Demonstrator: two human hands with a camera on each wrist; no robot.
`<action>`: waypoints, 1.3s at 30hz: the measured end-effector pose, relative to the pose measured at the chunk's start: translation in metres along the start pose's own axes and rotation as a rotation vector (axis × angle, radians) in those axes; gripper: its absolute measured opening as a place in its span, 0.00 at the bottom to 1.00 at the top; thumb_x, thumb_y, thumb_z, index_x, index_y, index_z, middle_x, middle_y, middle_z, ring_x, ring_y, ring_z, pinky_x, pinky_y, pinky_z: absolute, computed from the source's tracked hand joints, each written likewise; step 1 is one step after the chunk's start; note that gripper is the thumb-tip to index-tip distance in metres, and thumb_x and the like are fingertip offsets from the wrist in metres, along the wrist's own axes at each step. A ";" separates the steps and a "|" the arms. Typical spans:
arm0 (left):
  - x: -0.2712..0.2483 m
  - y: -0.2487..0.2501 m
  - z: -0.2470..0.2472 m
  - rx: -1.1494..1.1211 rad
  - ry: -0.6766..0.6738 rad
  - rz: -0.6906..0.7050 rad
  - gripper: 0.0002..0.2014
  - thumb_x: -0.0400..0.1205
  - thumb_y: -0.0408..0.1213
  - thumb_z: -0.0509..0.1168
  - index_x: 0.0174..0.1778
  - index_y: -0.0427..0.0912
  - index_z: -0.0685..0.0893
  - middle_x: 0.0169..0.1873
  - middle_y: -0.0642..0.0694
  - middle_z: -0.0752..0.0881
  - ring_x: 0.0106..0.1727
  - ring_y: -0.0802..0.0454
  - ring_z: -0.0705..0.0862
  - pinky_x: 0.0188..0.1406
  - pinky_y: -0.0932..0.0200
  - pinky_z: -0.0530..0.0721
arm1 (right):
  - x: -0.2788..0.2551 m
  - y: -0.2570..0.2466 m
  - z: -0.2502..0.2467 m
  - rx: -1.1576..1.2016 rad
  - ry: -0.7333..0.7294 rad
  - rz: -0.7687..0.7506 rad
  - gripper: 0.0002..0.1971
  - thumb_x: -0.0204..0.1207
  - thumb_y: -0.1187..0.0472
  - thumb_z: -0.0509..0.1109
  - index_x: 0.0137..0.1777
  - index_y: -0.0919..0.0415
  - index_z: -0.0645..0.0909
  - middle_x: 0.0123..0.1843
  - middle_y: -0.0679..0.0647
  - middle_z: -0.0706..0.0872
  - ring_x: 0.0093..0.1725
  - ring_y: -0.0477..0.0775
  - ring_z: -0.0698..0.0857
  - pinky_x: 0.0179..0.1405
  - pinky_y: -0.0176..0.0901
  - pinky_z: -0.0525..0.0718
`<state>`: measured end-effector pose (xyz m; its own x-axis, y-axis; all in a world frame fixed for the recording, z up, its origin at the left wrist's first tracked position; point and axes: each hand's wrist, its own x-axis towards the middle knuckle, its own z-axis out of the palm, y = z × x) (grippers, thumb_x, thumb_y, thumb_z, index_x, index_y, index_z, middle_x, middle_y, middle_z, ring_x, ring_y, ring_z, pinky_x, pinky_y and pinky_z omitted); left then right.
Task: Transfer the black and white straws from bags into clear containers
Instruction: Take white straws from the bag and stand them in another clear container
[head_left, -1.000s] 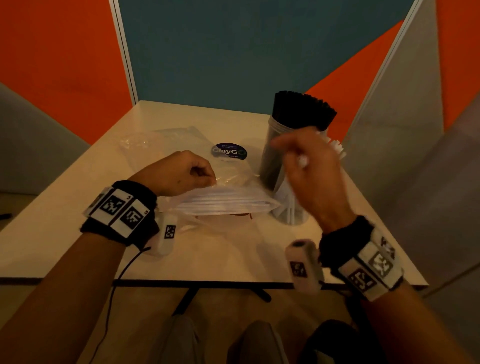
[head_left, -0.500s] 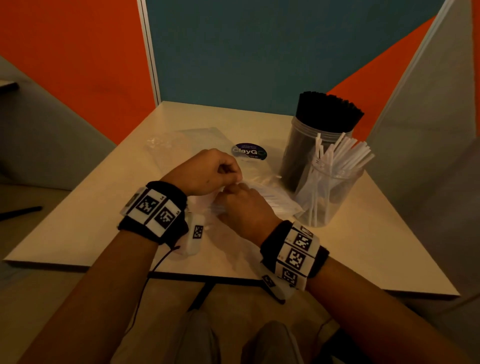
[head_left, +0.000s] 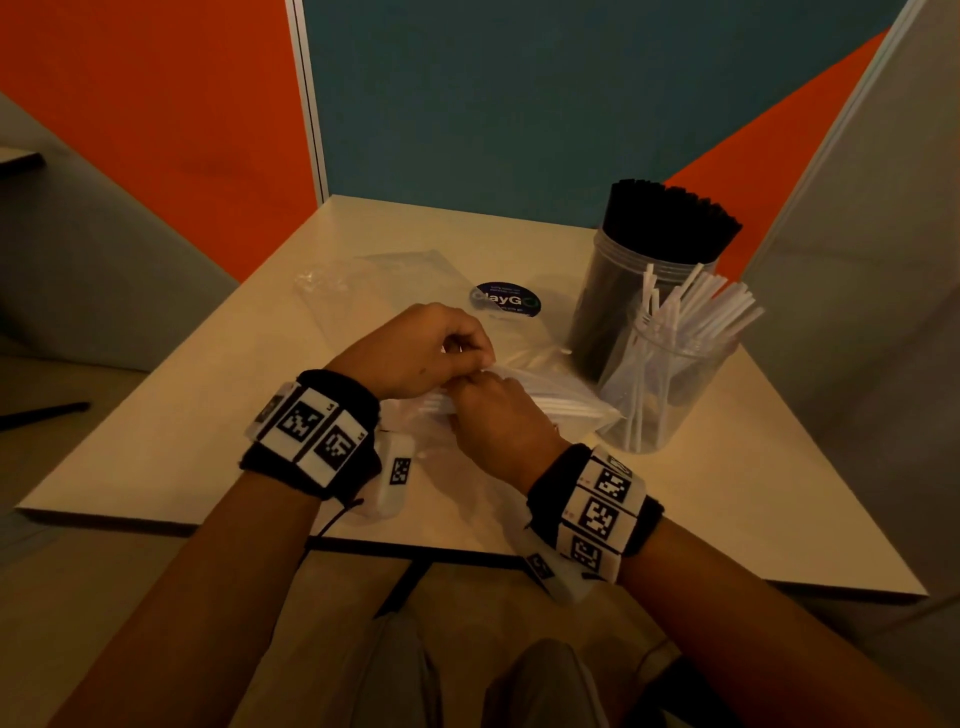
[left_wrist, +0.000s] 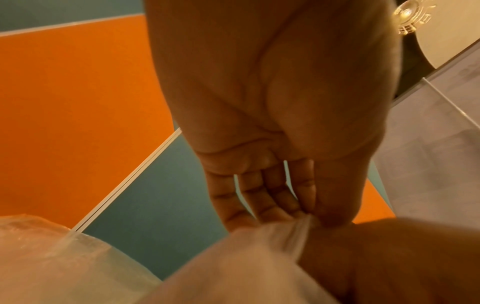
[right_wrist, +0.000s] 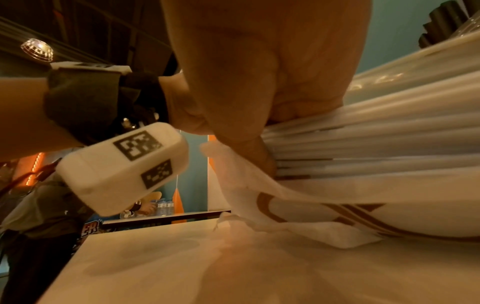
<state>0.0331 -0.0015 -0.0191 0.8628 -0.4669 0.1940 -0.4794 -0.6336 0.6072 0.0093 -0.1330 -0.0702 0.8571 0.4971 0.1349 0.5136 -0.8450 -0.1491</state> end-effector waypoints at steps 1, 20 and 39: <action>-0.003 -0.001 0.000 -0.009 0.024 0.002 0.06 0.80 0.37 0.68 0.50 0.45 0.88 0.46 0.53 0.86 0.46 0.63 0.81 0.44 0.82 0.73 | 0.000 0.000 0.000 -0.002 0.011 0.006 0.18 0.82 0.61 0.61 0.71 0.62 0.73 0.68 0.61 0.80 0.64 0.62 0.80 0.64 0.55 0.78; -0.062 -0.016 0.009 -0.146 0.271 -0.234 0.16 0.73 0.20 0.67 0.47 0.45 0.86 0.44 0.46 0.84 0.43 0.54 0.84 0.37 0.78 0.76 | -0.018 0.005 -0.024 0.120 -0.054 -0.029 0.18 0.77 0.66 0.64 0.67 0.56 0.76 0.63 0.56 0.84 0.61 0.59 0.82 0.60 0.50 0.79; -0.062 0.002 0.015 0.146 0.113 -0.361 0.07 0.79 0.37 0.69 0.52 0.46 0.84 0.50 0.45 0.79 0.55 0.48 0.80 0.49 0.61 0.72 | -0.061 0.035 -0.133 1.168 0.722 -0.033 0.09 0.81 0.67 0.63 0.44 0.59 0.84 0.41 0.55 0.88 0.44 0.51 0.87 0.50 0.44 0.87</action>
<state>-0.0238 0.0174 -0.0412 0.9882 -0.1325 0.0766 -0.1528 -0.8294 0.5373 -0.0300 -0.2192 0.0468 0.8175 -0.0021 0.5759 0.5759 -0.0008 -0.8175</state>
